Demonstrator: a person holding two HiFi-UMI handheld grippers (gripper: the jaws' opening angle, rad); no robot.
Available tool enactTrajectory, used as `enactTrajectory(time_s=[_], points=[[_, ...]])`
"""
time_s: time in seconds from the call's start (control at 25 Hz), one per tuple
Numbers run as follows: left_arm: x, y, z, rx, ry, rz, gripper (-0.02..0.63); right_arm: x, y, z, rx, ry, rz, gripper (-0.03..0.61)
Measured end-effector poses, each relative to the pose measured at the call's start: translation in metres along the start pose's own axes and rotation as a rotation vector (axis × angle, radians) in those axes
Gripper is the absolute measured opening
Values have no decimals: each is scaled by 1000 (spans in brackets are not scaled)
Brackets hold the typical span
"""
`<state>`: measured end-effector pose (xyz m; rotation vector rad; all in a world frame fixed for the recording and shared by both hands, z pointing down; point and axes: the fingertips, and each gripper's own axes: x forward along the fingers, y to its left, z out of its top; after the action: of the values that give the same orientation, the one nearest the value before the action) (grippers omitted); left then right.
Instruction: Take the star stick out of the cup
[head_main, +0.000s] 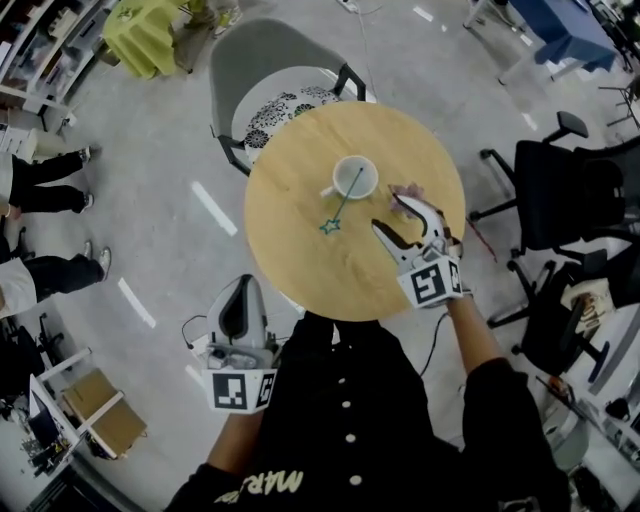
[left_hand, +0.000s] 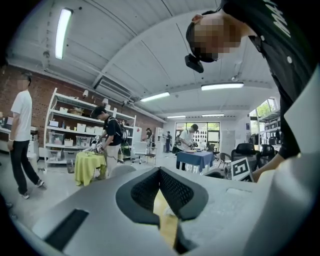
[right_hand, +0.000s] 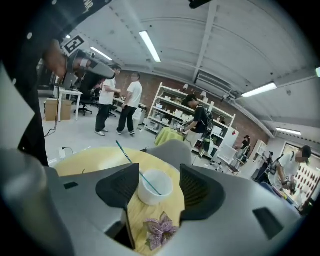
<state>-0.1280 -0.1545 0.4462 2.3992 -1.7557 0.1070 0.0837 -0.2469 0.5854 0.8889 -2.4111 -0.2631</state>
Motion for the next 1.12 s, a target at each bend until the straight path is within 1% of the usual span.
enactTrajectory(time_s=[0.16, 0.24, 0.36, 0.64, 0.84, 1.0, 1.12], points=[[-2, 5, -16, -12, 34, 24, 3, 40, 19, -23, -141, 59, 93, 244], [-5, 8, -23, -16, 47, 36, 3, 56, 29, -33, -187, 80, 129, 244], [-8, 12, -33, -18, 63, 54, 3, 77, 39, -44, -238, 98, 160, 236], [-11, 22, -46, -35, 92, 95, 3, 112, 52, -56, -366, 126, 195, 196], [-14, 24, -51, -41, 102, 105, 3, 117, 55, -54, -415, 121, 187, 121], [-13, 29, -55, -44, 104, 101, 3, 121, 64, -59, -471, 126, 202, 60], [-10, 30, -53, -41, 103, 96, 3, 121, 65, -59, -499, 119, 190, 47]])
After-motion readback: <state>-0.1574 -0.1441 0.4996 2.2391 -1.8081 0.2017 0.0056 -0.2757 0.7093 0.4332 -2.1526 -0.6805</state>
